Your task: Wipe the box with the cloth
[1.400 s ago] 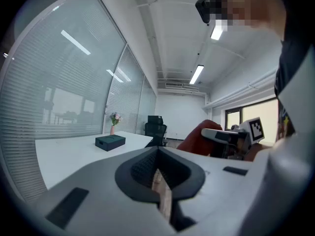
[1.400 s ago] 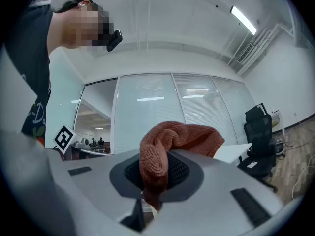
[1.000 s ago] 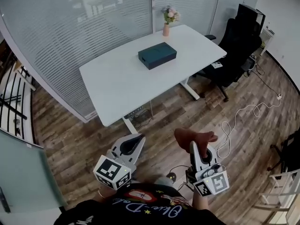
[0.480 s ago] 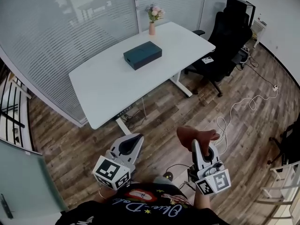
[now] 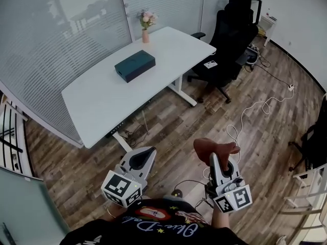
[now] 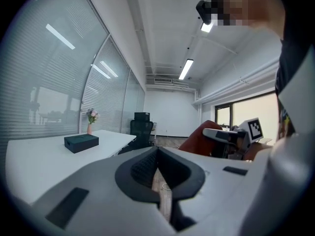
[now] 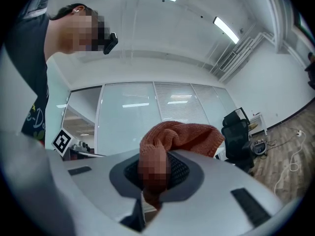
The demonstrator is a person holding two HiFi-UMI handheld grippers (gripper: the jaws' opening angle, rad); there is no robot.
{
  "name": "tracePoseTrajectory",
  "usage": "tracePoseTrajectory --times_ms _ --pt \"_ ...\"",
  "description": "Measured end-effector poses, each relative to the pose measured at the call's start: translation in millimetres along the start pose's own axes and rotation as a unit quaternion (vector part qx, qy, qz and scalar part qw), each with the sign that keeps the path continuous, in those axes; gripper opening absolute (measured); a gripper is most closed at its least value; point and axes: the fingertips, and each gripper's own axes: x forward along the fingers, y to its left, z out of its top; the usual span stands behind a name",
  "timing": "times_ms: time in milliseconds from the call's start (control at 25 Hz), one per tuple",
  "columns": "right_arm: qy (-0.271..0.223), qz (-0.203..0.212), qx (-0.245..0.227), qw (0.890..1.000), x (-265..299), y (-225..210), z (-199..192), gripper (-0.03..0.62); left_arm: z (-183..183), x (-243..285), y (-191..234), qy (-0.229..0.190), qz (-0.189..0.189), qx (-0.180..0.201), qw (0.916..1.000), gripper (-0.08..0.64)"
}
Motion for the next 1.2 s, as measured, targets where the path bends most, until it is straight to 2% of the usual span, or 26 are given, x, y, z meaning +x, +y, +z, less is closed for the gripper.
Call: tracePoseTrajectory --times_ms 320,560,760,920,1200 --pt "-0.02 -0.048 0.007 0.999 -42 -37 9 0.032 7 32 -34 0.006 -0.038 0.031 0.9988 0.003" --pt "-0.008 -0.046 0.016 0.999 -36 -45 3 0.032 5 44 -25 0.011 -0.035 0.022 0.9991 0.003" --pt "-0.003 -0.051 -0.001 0.999 -8 -52 6 0.032 3 69 3 0.007 -0.044 0.007 0.999 0.003" --pt "0.004 -0.063 -0.018 0.998 22 -63 7 0.032 14 98 29 -0.013 -0.062 -0.004 0.998 0.003" --pt "0.003 -0.09 -0.012 0.996 88 -96 10 0.032 28 154 97 -0.027 -0.068 -0.018 0.9971 0.003"
